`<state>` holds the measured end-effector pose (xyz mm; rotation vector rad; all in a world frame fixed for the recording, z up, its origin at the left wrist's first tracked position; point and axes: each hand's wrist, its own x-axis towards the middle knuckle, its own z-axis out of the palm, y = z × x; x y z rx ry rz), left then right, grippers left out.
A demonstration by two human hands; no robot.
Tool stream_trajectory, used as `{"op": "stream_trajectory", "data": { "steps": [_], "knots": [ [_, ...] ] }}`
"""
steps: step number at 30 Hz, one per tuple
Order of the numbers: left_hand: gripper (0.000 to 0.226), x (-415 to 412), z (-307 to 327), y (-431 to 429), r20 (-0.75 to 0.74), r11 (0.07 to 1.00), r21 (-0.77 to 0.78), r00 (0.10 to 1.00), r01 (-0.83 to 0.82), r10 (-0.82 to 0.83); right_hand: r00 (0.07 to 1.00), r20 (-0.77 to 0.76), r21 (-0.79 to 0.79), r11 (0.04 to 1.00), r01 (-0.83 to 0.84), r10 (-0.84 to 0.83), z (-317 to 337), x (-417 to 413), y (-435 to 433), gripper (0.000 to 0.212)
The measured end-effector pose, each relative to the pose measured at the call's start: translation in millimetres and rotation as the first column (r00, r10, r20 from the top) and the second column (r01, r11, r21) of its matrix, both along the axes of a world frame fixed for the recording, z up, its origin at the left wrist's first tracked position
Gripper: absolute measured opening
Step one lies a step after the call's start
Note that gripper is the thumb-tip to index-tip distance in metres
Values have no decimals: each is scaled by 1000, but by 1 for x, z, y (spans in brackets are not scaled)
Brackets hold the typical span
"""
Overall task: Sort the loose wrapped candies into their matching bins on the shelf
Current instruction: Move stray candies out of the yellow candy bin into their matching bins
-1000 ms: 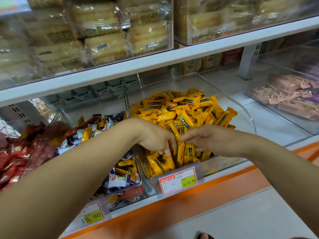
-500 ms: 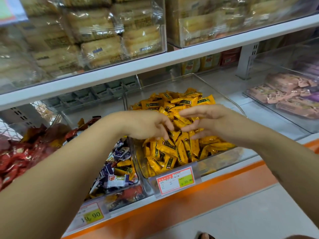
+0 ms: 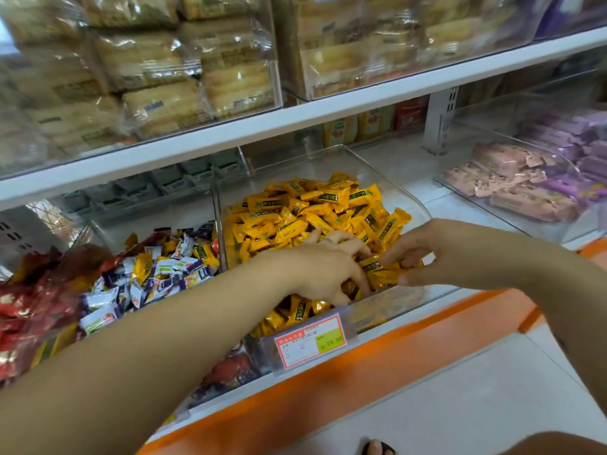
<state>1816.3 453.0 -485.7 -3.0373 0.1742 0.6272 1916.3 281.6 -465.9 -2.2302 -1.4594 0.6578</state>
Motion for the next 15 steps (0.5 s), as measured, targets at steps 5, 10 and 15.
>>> {"op": "stream_trajectory", "data": {
  "steps": [5, 10, 15],
  "knots": [
    [32, -5, 2, 11, -17, 989, 130, 998, 66, -65, 997, 58, -101, 994, -50, 56, -1, -1, 1, 32],
    [33, -16, 11, 30, -24, 968, 249, 999, 37, -33, 995, 63, -160, 985, -73, 83, -4, 0, -2, 31],
    [37, -27, 15, 44, -69, 947, 320, 997, -11, 35, 991, 80, -184, 978, -94, 110, -3, -1, -2, 33]
  ]
}}
